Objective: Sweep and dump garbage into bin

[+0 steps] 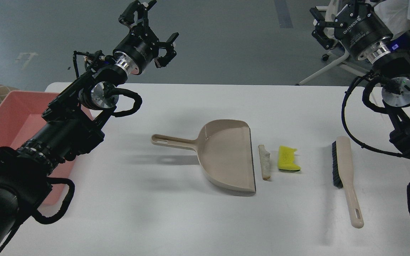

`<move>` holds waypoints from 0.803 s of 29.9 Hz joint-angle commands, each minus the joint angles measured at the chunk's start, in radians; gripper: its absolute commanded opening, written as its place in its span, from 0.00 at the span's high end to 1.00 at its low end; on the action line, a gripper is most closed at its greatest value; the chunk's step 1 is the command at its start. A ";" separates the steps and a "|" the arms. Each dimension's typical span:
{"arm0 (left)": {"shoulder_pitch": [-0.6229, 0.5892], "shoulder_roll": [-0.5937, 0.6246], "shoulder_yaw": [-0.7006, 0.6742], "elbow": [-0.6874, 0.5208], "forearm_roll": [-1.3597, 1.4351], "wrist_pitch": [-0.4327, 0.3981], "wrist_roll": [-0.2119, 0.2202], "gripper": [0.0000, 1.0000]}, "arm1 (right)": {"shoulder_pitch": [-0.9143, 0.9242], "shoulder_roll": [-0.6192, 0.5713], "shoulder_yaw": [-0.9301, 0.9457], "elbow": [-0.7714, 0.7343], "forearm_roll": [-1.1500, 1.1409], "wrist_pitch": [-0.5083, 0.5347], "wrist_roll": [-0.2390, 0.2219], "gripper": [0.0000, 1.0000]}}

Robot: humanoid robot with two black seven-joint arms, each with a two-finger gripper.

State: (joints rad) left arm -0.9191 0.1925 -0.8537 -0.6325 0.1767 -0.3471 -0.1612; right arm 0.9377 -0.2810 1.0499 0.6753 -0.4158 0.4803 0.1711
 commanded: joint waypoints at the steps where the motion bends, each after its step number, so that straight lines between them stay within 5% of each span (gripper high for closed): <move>1: -0.009 -0.004 0.001 0.000 0.001 0.000 0.000 0.02 | 0.000 -0.003 0.001 0.001 0.000 0.000 -0.001 0.00; 24: -0.015 -0.008 -0.014 -0.003 -0.009 0.004 -0.009 0.02 | 0.024 -0.035 0.001 0.000 0.000 -0.002 0.001 0.00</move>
State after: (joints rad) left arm -0.9356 0.1854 -0.8601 -0.6330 0.1750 -0.3430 -0.1685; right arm 0.9623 -0.3153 1.0510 0.6763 -0.4158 0.4796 0.1703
